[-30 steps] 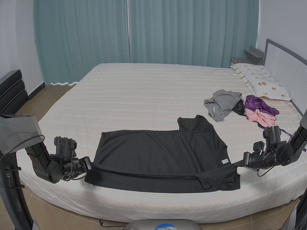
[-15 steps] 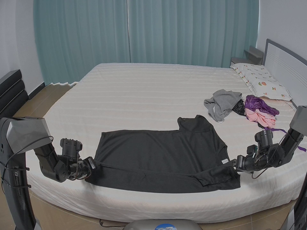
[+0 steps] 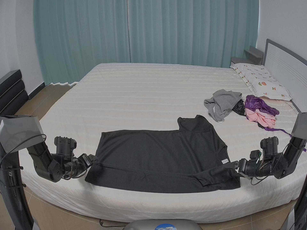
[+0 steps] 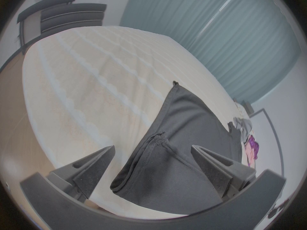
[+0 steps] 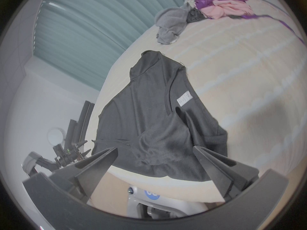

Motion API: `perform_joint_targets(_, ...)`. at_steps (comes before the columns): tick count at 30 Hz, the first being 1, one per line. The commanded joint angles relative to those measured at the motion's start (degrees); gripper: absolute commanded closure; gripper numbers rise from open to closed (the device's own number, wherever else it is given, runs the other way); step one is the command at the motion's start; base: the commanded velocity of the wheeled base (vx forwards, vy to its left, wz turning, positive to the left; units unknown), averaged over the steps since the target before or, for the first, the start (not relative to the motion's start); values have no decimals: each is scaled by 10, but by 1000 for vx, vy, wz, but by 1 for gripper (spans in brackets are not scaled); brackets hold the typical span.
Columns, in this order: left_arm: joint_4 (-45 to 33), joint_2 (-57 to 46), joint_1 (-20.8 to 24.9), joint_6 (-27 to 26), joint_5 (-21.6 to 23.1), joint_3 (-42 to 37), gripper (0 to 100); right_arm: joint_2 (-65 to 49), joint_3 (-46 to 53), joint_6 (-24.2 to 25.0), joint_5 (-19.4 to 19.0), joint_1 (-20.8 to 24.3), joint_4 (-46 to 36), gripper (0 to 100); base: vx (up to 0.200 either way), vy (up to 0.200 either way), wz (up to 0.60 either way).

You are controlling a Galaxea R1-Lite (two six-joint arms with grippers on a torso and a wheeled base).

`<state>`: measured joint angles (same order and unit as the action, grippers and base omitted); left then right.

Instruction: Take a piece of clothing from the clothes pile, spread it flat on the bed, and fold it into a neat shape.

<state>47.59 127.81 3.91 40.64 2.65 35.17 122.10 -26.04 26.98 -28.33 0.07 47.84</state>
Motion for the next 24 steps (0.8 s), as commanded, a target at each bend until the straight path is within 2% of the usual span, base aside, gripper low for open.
perform_joint_targets(1,4,-37,4,27,1,-18,0,-4,32,33,-7,8,26,0,0,0,0)
perform_joint_targets(4,5,-41,22,27,-2,-27,0,-4,35,39,-7,8,33,0,0,0,0)
perform_joint_targets(16,-2,-48,35,39,-6,-25,0,-2,38,43,-10,8,38,0,0,-200,0)
perform_joint_targets(19,-1,-53,30,41,-6,-23,0,-4,38,60,-11,9,39,0,0,0,0)
perform_joint_targets(22,0,-58,29,69,-6,-17,0,-1,39,78,-10,9,55,0,0,0,0)
perform_joint_targets(24,0,-62,23,83,-4,-14,0,2,43,79,-9,10,67,0,200,0,0)
